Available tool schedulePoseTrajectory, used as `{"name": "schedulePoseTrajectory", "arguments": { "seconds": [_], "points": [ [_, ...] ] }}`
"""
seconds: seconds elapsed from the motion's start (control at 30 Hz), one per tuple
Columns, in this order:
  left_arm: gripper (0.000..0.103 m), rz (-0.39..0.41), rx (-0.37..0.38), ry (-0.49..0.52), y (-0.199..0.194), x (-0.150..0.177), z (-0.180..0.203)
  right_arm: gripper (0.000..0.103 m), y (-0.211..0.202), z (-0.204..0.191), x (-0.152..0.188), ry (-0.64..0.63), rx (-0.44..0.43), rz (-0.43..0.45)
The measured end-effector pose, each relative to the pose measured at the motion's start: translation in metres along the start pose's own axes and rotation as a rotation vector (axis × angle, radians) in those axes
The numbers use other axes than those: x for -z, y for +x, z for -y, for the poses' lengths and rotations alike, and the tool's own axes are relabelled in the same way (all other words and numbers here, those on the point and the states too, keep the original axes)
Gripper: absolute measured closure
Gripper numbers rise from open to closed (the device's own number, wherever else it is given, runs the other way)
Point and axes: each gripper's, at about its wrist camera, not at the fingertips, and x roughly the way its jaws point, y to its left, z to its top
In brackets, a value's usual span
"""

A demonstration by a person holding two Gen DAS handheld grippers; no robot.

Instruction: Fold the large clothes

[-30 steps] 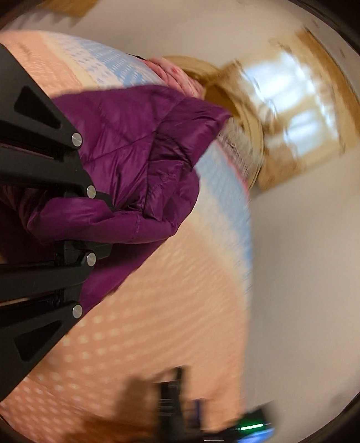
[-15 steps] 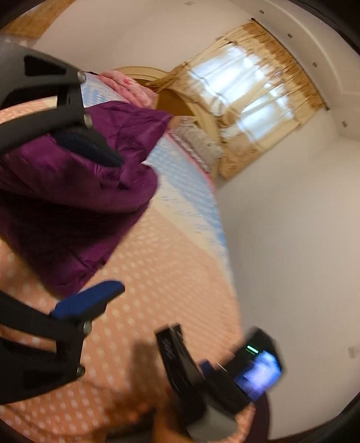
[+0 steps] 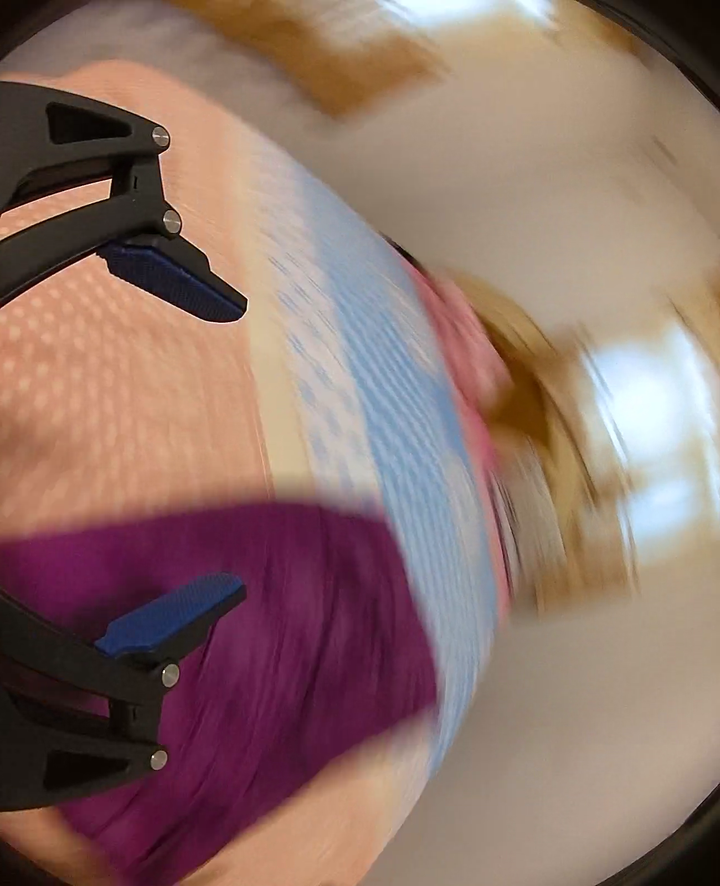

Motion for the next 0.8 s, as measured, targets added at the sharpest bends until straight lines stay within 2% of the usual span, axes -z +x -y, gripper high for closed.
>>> {"name": "schedulePoseTrajectory", "arguments": {
  "seconds": [0.07, 0.17, 0.27, 0.37, 0.43, 0.5, 0.6, 0.7, 0.8],
  "points": [
    [0.01, -0.063, -0.049, -0.119, 0.033, -0.009, -0.024, 0.056, 0.009, -0.04, -0.021, -0.052, -0.014, 0.007],
    [0.01, -0.115, -0.064, -0.238, 0.058, -0.015, -0.041, 0.062, 0.026, -0.095, -0.046, -0.086, -0.057, -0.002],
    [0.01, -0.133, -0.03, -0.295, 0.07, -0.021, -0.036, 0.064, 0.045, -0.137, -0.06, -0.077, -0.111, -0.006],
    [0.01, -0.126, 0.028, -0.323, 0.075, -0.026, -0.026, 0.066, 0.068, -0.158, -0.06, -0.051, -0.15, 0.001],
    [0.01, -0.118, 0.07, -0.339, 0.077, -0.027, -0.018, 0.067, 0.087, -0.154, -0.055, -0.022, -0.175, 0.001],
    [0.01, -0.1, 0.125, -0.328, 0.081, -0.031, 0.0, 0.072, 0.107, -0.147, -0.046, -0.032, -0.134, -0.03],
    [0.01, -0.108, 0.169, -0.233, 0.089, -0.034, 0.039, 0.072, 0.124, -0.129, -0.025, -0.077, -0.07, -0.053],
    [0.01, -0.139, 0.186, -0.11, 0.097, -0.028, 0.081, 0.073, 0.133, -0.099, -0.012, -0.05, -0.037, -0.074],
    [0.009, -0.134, 0.202, -0.085, 0.101, -0.02, 0.1, 0.077, 0.136, -0.072, -0.005, 0.006, -0.03, -0.073]
  ]
}}
